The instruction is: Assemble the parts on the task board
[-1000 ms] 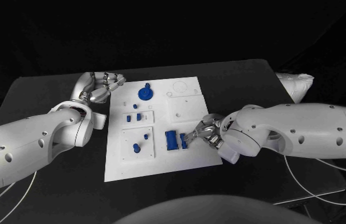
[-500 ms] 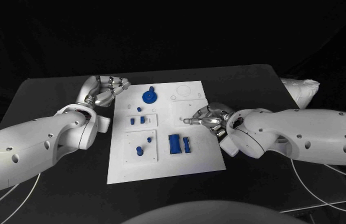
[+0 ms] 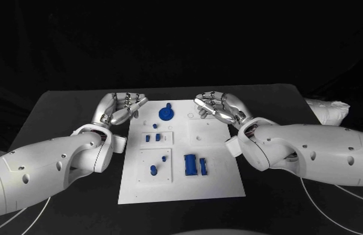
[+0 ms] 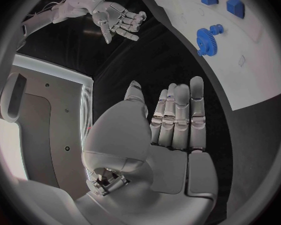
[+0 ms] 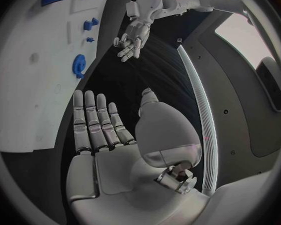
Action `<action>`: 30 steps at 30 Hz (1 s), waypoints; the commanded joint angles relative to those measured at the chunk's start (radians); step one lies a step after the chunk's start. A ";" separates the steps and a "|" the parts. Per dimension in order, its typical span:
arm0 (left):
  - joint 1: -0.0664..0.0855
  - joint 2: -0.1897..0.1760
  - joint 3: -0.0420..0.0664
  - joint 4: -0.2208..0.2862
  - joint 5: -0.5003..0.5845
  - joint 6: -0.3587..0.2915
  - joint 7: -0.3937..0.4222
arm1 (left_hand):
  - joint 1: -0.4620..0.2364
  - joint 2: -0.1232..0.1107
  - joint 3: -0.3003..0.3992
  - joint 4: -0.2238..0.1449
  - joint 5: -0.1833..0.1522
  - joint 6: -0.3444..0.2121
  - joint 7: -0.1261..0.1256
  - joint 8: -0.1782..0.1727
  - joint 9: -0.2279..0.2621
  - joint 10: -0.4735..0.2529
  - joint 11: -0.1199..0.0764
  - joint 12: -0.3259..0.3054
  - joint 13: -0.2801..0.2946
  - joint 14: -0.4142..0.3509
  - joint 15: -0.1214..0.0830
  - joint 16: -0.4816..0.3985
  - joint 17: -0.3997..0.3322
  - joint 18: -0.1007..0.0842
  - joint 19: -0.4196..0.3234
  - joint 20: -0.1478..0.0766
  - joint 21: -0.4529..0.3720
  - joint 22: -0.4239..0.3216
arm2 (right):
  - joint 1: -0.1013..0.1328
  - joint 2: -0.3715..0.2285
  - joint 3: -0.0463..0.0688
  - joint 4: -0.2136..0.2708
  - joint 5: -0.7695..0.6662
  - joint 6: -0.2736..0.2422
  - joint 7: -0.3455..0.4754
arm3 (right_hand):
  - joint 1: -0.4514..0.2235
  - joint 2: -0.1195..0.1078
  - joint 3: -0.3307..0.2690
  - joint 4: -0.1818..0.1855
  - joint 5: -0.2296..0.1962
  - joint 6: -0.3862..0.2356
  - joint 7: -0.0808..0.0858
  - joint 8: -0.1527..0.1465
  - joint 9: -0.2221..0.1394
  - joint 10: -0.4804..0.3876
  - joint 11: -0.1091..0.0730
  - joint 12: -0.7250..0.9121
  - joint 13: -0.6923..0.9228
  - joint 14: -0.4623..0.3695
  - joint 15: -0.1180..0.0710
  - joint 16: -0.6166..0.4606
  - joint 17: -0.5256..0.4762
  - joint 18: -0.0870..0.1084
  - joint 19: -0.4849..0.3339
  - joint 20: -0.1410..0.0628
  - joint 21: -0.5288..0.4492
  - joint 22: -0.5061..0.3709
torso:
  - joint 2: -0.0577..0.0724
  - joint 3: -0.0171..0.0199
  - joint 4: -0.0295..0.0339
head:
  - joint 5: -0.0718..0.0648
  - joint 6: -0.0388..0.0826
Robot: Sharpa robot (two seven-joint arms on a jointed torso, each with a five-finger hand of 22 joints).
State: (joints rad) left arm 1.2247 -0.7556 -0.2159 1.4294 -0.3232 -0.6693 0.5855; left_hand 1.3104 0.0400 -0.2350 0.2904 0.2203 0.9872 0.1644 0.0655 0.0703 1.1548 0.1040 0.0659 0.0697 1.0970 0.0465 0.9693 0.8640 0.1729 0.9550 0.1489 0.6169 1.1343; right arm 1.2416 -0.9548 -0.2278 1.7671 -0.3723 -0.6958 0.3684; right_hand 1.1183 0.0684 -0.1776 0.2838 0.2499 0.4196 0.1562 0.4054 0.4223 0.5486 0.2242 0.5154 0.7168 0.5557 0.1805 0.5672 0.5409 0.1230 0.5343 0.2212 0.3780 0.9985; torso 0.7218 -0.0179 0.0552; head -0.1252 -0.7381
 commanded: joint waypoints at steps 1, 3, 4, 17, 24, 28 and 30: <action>-0.004 0.000 0.001 0.024 0.116 -0.049 0.117 | -0.035 -0.030 0.018 -0.002 -0.005 -0.016 0.013 0.000 -0.001 -0.050 0.021 0.030 -0.004 -0.198 0.034 -0.250 -0.187 -0.004 -0.116 0.033 -0.193 -0.116 | 0.001 0.023 0.002 -0.020 0.075 0.096 0.174 | -0.051 -0.007 -0.014 0.001 -0.039 -0.112 0.004 -0.066 -0.064 -0.116 -0.001 -0.109 -0.109 -0.137 0.002 -0.113 -0.088 -0.019 -0.134 -0.001 -0.146 -0.101 | -0.002 -0.0018 0.0047 | 0.002 0.018; -0.006 0.000 0.001 0.034 0.137 -0.045 0.134 | -0.066 -0.093 0.072 -0.002 0.000 -0.035 0.028 -0.001 -0.002 -0.105 0.043 0.002 -0.006 -0.299 0.068 -0.375 -0.287 -0.010 -0.197 0.067 -0.318 -0.210 | 0.001 0.037 0.003 -0.033 0.082 0.131 0.184 | -0.091 -0.032 0.001 0.011 -0.075 -0.237 0.009 -0.156 -0.152 -0.218 -0.031 -0.167 -0.162 -0.257 -0.024 -0.188 -0.146 -0.019 -0.247 -0.005 -0.242 -0.236 | -0.001 -0.0019 0.0073 | 0.002 0.026; -0.007 0.000 0.001 0.038 0.145 -0.042 0.141 | -0.092 -0.142 0.116 0.011 -0.005 -0.050 0.037 0.001 -0.002 -0.127 0.051 0.004 -0.005 -0.333 0.084 -0.424 -0.340 -0.010 -0.248 0.085 -0.387 -0.266 | 0.001 0.044 0.003 -0.040 0.086 0.146 0.186 | -0.113 -0.048 0.015 0.008 -0.092 -0.278 0.002 -0.182 -0.180 -0.262 -0.045 -0.187 -0.183 -0.327 -0.036 -0.246 -0.200 -0.017 -0.321 -0.010 -0.291 -0.372 | -0.001 -0.0012 0.0086 | 0.005 0.033; -0.017 -0.008 0.007 0.061 0.145 -0.031 0.077 | -0.528 -0.209 0.105 -0.088 -0.049 -0.468 -0.043 -0.066 -0.070 -0.581 -0.012 -0.066 -0.070 -0.750 0.032 -0.713 -0.627 -0.052 -0.674 0.004 -0.617 -0.729 | -0.006 0.089 0.009 -0.089 0.101 0.141 0.156 | -0.659 -0.068 0.178 -0.139 -0.250 -0.420 -0.156 -0.308 -0.337 -0.477 -0.141 -0.385 -0.541 -0.556 -0.181 -0.467 -0.453 -0.123 -0.534 -0.119 -0.378 -0.883 | -0.004 -0.0003 0.0069 | 0.026 0.051; -0.087 -0.015 0.100 0.096 0.224 -0.062 0.013 | -0.720 -0.167 0.137 -0.137 -0.091 -0.595 -0.073 -0.066 -0.070 -0.722 -0.104 -0.066 -0.070 -0.835 -0.047 -0.775 -0.686 -0.070 -0.744 -0.035 -0.617 -0.829 | -0.070 0.118 0.084 -0.126 0.194 0.067 0.154 | -0.994 -0.068 0.178 -0.284 -0.250 -0.420 -0.156 -0.405 -0.422 -0.549 -0.224 -0.515 -0.717 -0.556 -0.181 -0.567 -0.541 -0.123 -0.534 -0.221 -0.378 -0.999 | -0.051 0.0046 -0.0098 | 0.052 0.075; -0.145 -0.021 0.176 0.125 0.289 -0.088 -0.039 | -0.817 -0.146 0.155 -0.161 -0.112 -0.659 -0.089 -0.066 -0.070 -0.792 -0.104 -0.066 -0.070 -0.877 -0.047 -0.807 -0.715 -0.081 -0.777 -0.054 -0.617 -0.880 | -0.135 0.149 0.161 -0.164 0.289 -0.008 0.153 | -1.118 -0.068 0.178 -0.284 -0.250 -0.420 -0.156 -0.405 -0.422 -0.549 -0.224 -0.515 -0.717 -0.556 -0.181 -0.567 -0.541 -0.123 -0.534 -0.221 -0.378 -0.999 | -0.104 0.0102 -0.0289 | 0.083 0.101; -0.161 -0.023 0.198 0.134 0.308 -0.095 -0.053 | -0.857 -0.137 0.161 -0.172 -0.121 -0.686 -0.164 -0.066 -0.070 -0.822 -0.104 -0.066 -0.070 -0.896 -0.047 -0.821 -0.727 -0.091 -0.791 -0.063 -0.617 -0.900 | -0.157 0.159 0.187 -0.177 0.322 -0.034 0.152 | -1.118 -0.068 0.178 -0.284 -0.250 -0.420 -0.156 -0.405 -0.422 -0.549 -0.224 -0.515 -0.717 -0.556 -0.181 -0.567 -0.541 -0.123 -0.534 -0.221 -0.378 -0.999 | -0.127 0.0126 -0.0370 | 0.096 0.113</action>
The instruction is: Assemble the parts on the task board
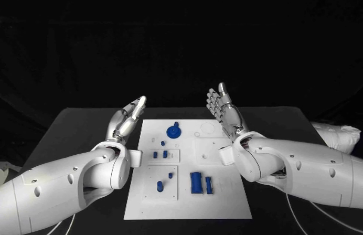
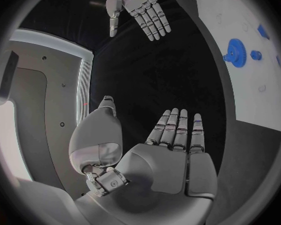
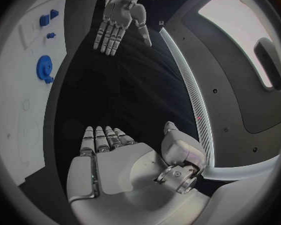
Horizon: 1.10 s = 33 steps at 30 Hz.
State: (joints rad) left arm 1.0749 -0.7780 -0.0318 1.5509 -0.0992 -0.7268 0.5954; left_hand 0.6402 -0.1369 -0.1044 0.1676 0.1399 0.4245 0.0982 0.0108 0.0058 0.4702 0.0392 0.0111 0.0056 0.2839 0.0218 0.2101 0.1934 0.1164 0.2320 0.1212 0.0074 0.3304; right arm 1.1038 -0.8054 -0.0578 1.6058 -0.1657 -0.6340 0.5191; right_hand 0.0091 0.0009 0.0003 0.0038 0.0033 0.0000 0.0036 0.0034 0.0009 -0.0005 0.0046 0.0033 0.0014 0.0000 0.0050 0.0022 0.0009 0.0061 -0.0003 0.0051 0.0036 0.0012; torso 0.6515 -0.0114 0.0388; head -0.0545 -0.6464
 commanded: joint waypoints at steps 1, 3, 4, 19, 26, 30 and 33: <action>-0.017 -0.001 0.021 0.015 0.090 -0.040 -0.068 | -0.204 0.044 0.034 -0.053 -0.045 -0.135 -0.098 -0.011 -0.006 -0.150 -0.039 -0.011 -0.006 -0.090 -0.022 -0.067 -0.062 -0.035 -0.075 -0.038 -0.007 -0.105 | -0.029 0.014 0.028 -0.021 0.129 -0.107 0.001 | -0.009 -0.001 0.000 -0.004 -0.003 0.000 -0.004 -0.003 -0.001 0.000 -0.005 -0.003 -0.001 0.000 -0.005 -0.002 -0.001 -0.006 0.000 -0.005 -0.004 -0.001 | -0.066 0.0071 -0.0240 | 0.031 0.026; -0.024 -0.002 0.031 0.019 0.099 -0.043 -0.075 | -0.244 0.052 0.104 -0.064 -0.053 -0.159 -0.098 -0.011 -0.006 -0.180 -0.039 -0.011 -0.006 -0.108 -0.022 -0.080 -0.074 -0.037 -0.088 -0.047 -0.007 -0.126 | -0.045 0.021 0.048 -0.031 0.153 -0.126 0.001 | -0.009 -0.001 0.000 -0.004 -0.003 0.000 -0.004 -0.003 -0.001 0.000 -0.005 -0.003 -0.001 0.000 -0.005 -0.002 -0.001 -0.006 0.000 -0.005 -0.004 -0.001 | -0.086 0.0091 -0.0311 | 0.042 0.036; -0.025 -0.002 0.032 0.019 0.099 -0.043 -0.075 | -0.259 0.055 0.104 -0.069 -0.056 -0.170 -0.098 -0.011 -0.006 -0.191 -0.039 -0.011 -0.006 -0.115 -0.022 -0.085 -0.078 -0.046 -0.095 -0.049 -0.007 -0.134 | -0.049 0.023 0.052 -0.033 0.159 -0.131 0.001 | -0.009 -0.001 0.000 -0.004 -0.003 0.000 -0.004 -0.003 -0.001 0.000 -0.005 -0.003 -0.001 0.000 -0.005 -0.002 -0.001 -0.006 0.000 -0.005 -0.004 -0.001 | -0.091 0.0097 -0.0332 | 0.045 0.039; -0.025 -0.002 0.032 0.019 0.099 -0.043 -0.075 | -0.434 0.137 0.104 -0.168 -0.140 -0.288 -0.098 -0.011 -0.006 -0.319 -0.039 -0.011 -0.006 -0.191 -0.022 -0.210 -0.193 -0.116 -0.157 -0.121 -0.007 -0.224 | -0.054 0.025 0.058 -0.036 0.166 -0.136 0.001 | -0.009 -0.001 0.000 -0.004 -0.003 0.000 -0.004 -0.003 -0.001 0.000 -0.005 -0.003 -0.001 0.000 -0.005 -0.002 -0.001 -0.006 0.000 -0.005 -0.004 -0.001 | -0.107 0.0114 -0.0388 | 0.054 0.046; -0.025 -0.002 0.032 0.019 0.099 -0.043 -0.075 | -0.482 0.137 0.104 -0.168 -0.140 -0.320 -0.098 -0.011 -0.006 -0.355 -0.039 -0.011 -0.006 -0.210 -0.022 -0.210 -0.193 -0.116 -0.232 -0.121 -0.007 -0.249 | -0.054 0.025 0.058 -0.036 0.166 -0.136 0.001 | -0.009 -0.001 0.000 -0.004 -0.003 0.000 -0.004 -0.003 -0.001 0.000 -0.005 -0.003 -0.001 0.000 -0.005 -0.002 -0.001 -0.006 0.000 -0.005 -0.004 -0.001 | -0.107 0.0114 -0.0388 | 0.054 0.046; -0.025 -0.002 0.032 0.019 0.099 -0.043 -0.075 | -0.508 0.137 0.104 -0.168 -0.140 -0.334 -0.098 -0.011 -0.006 -0.374 -0.039 -0.011 -0.006 -0.284 -0.022 -0.210 -0.193 -0.116 -0.232 -0.121 -0.007 -0.330 | -0.054 0.025 0.058 -0.036 0.166 -0.136 0.001 | -0.009 -0.001 0.000 -0.004 -0.003 0.000 -0.004 -0.003 -0.001 0.000 -0.005 -0.003 -0.001 0.000 -0.005 -0.002 -0.001 -0.006 0.000 -0.005 -0.004 -0.001 | -0.107 0.0114 -0.0388 | 0.054 0.046; -0.025 -0.002 0.032 0.019 0.099 -0.043 -0.075 | -0.523 0.137 0.104 -0.168 -0.140 -0.344 -0.098 -0.011 -0.006 -0.382 -0.039 -0.011 -0.006 -0.284 -0.022 -0.210 -0.193 -0.116 -0.232 -0.121 -0.007 -0.330 | -0.054 0.025 0.058 -0.036 0.166 -0.136 0.001 | -0.009 -0.001 0.000 -0.004 -0.003 0.000 -0.004 -0.003 -0.001 0.000 -0.005 -0.003 -0.001 0.000 -0.005 -0.002 -0.001 -0.006 0.000 -0.005 -0.004 -0.001 | -0.107 0.0114 -0.0388 | 0.054 0.046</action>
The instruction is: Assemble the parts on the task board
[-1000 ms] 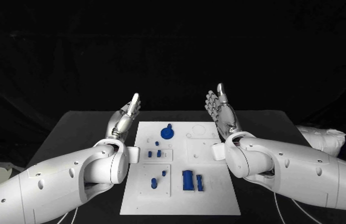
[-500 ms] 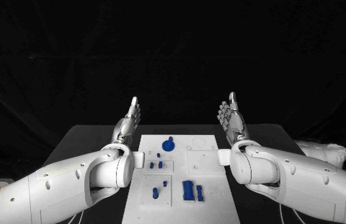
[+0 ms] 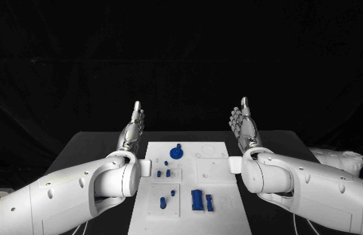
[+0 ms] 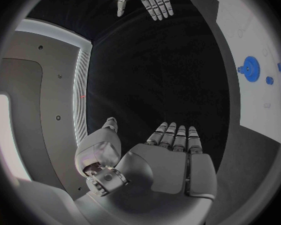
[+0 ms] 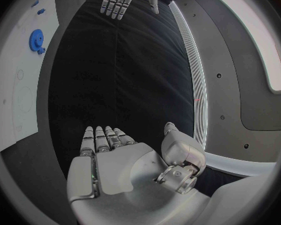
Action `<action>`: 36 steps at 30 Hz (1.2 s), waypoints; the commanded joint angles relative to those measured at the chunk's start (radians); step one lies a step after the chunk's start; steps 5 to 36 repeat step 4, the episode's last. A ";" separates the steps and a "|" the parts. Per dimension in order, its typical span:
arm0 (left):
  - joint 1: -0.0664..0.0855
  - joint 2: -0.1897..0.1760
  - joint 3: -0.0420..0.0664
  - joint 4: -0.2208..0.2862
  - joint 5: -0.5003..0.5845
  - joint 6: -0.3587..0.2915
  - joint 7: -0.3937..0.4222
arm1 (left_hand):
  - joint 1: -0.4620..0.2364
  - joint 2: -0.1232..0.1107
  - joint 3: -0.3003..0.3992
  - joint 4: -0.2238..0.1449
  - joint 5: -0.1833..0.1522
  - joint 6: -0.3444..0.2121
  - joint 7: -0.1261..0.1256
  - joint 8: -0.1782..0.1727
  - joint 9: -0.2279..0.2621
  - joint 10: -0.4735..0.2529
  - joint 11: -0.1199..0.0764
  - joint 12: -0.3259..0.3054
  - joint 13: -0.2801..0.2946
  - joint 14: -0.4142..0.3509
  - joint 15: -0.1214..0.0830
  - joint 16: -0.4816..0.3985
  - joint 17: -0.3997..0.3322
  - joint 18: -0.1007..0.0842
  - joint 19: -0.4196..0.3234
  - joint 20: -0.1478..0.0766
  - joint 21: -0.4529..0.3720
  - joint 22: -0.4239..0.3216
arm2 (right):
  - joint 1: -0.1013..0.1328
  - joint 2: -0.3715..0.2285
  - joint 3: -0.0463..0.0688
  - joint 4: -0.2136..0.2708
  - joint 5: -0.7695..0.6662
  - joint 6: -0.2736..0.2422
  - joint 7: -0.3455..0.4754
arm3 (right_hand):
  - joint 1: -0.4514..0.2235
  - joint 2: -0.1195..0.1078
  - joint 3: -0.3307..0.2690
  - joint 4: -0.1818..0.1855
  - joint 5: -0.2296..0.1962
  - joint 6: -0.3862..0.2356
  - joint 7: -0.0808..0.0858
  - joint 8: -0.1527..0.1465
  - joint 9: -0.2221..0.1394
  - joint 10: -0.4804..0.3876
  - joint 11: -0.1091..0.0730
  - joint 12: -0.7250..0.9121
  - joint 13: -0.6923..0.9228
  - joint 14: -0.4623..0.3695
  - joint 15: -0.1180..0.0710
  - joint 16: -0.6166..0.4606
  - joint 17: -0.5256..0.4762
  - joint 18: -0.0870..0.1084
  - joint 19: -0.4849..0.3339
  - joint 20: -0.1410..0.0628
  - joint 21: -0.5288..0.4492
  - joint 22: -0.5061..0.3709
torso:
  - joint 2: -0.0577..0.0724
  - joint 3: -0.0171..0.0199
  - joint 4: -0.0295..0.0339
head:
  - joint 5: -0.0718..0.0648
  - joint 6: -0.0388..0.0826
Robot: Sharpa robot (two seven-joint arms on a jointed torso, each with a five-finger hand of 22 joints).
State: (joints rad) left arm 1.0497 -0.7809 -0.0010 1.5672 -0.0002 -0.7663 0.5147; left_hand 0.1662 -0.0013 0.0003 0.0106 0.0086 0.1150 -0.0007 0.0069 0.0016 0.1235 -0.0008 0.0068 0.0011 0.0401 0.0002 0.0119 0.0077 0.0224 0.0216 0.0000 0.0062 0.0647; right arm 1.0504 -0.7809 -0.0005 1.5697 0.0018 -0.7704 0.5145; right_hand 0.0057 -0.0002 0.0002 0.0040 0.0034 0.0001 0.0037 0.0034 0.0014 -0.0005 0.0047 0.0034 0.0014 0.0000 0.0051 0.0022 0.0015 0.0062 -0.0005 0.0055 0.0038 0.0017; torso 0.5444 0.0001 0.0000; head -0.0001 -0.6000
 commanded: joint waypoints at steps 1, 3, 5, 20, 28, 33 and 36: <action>0.000 0.001 0.001 0.003 0.000 -0.004 0.005 | -0.051 0.001 0.000 -0.011 -0.009 -0.039 0.001 -0.007 -0.002 -0.040 0.001 -0.007 -0.001 -0.040 0.000 -0.012 -0.008 -0.022 -0.022 0.000 -0.006 -0.065 | 0.000 0.001 0.000 0.000 -0.002 0.000 0.006 | -0.006 0.000 0.000 -0.004 -0.003 0.000 -0.004 -0.003 -0.001 0.001 -0.005 -0.003 -0.001 0.000 -0.005 -0.002 -0.002 -0.006 0.001 -0.005 -0.004 -0.002 | 0.000 -0.0001 0.0000 | 0.000 0.000; 0.000 0.001 0.001 0.003 0.000 -0.004 0.005 | -0.063 0.001 0.000 -0.011 -0.009 -0.045 0.001 -0.007 -0.002 -0.050 0.001 -0.007 -0.001 -0.040 0.000 -0.012 -0.008 -0.022 -0.022 0.000 -0.006 -0.065 | 0.000 0.001 0.000 0.000 -0.002 0.000 0.006 | -0.006 0.000 0.000 -0.004 -0.003 0.000 -0.004 -0.003 -0.001 0.001 -0.005 -0.003 -0.001 0.000 -0.005 -0.002 -0.002 -0.006 0.001 -0.005 -0.004 -0.002 | 0.000 -0.0001 0.0000 | 0.000 0.000; 0.000 0.001 0.001 0.003 0.000 -0.004 0.005 | -0.085 0.001 0.000 -0.011 -0.009 -0.115 0.001 -0.007 -0.002 -0.124 0.001 -0.007 -0.001 -0.040 0.000 -0.012 -0.008 -0.022 -0.022 0.000 -0.006 -0.065 | 0.000 0.001 0.000 0.000 -0.002 0.000 0.006 | -0.006 0.000 0.000 -0.004 -0.003 0.000 -0.004 -0.003 -0.001 0.001 -0.005 -0.003 -0.001 0.000 -0.005 -0.002 -0.002 -0.006 0.001 -0.005 -0.004 -0.002 | 0.000 -0.0001 0.0000 | 0.000 0.000; 0.000 0.001 0.001 0.003 0.000 -0.004 0.005 | -0.085 0.001 0.000 -0.011 -0.009 -0.115 0.001 -0.007 -0.002 -0.124 0.001 -0.007 -0.001 -0.040 0.000 -0.012 -0.008 -0.022 -0.022 0.000 -0.006 -0.065 | 0.000 0.001 0.000 0.000 -0.002 0.000 0.006 | -0.006 0.000 0.000 -0.004 -0.003 0.000 -0.004 -0.003 -0.001 0.001 -0.005 -0.003 -0.001 0.000 -0.005 -0.002 -0.002 -0.006 0.001 -0.005 -0.004 -0.002 | 0.000 -0.0001 0.0000 | 0.000 0.000; 0.000 0.001 0.001 0.003 0.000 -0.004 0.005 | -0.085 0.001 0.000 -0.011 -0.009 -0.115 0.001 -0.007 -0.002 -0.124 0.001 -0.007 -0.001 -0.040 0.000 -0.012 -0.008 -0.022 -0.022 0.000 -0.006 -0.065 | 0.000 0.001 0.000 0.000 -0.002 0.000 0.006 | -0.006 0.000 0.000 -0.004 -0.003 0.000 -0.004 -0.003 -0.001 0.001 -0.005 -0.003 -0.001 0.000 -0.005 -0.002 -0.002 -0.006 0.001 -0.005 -0.004 -0.002 | 0.000 -0.0001 0.0000 | 0.000 0.000; 0.000 0.001 0.001 0.003 0.000 -0.004 0.005 | -0.085 0.001 0.000 -0.011 -0.009 -0.115 0.001 -0.007 -0.002 -0.124 0.001 -0.007 -0.001 -0.040 0.000 -0.012 -0.008 -0.022 -0.022 0.000 -0.006 -0.065 | 0.000 0.001 0.000 0.000 -0.002 0.000 0.006 | -0.006 0.000 0.000 -0.004 -0.003 0.000 -0.004 -0.003 -0.001 0.001 -0.005 -0.003 -0.001 0.000 -0.005 -0.002 -0.002 -0.006 0.001 -0.005 -0.004 -0.002 | 0.000 -0.0001 0.0000 | 0.000 0.000; 0.000 0.001 0.001 0.003 0.000 -0.004 0.005 | -0.085 0.001 0.000 -0.011 -0.009 -0.115 0.001 -0.007 -0.002 -0.124 0.001 -0.007 -0.001 -0.040 0.000 -0.012 -0.008 -0.022 -0.022 0.000 -0.006 -0.065 | 0.000 0.001 0.000 0.000 -0.002 0.000 0.006 | -0.006 0.000 0.000 -0.004 -0.003 0.000 -0.004 -0.003 -0.001 0.001 -0.005 -0.003 -0.001 0.000 -0.005 -0.002 -0.002 -0.006 0.001 -0.005 -0.004 -0.002 | 0.000 -0.0001 0.0000 | 0.000 0.000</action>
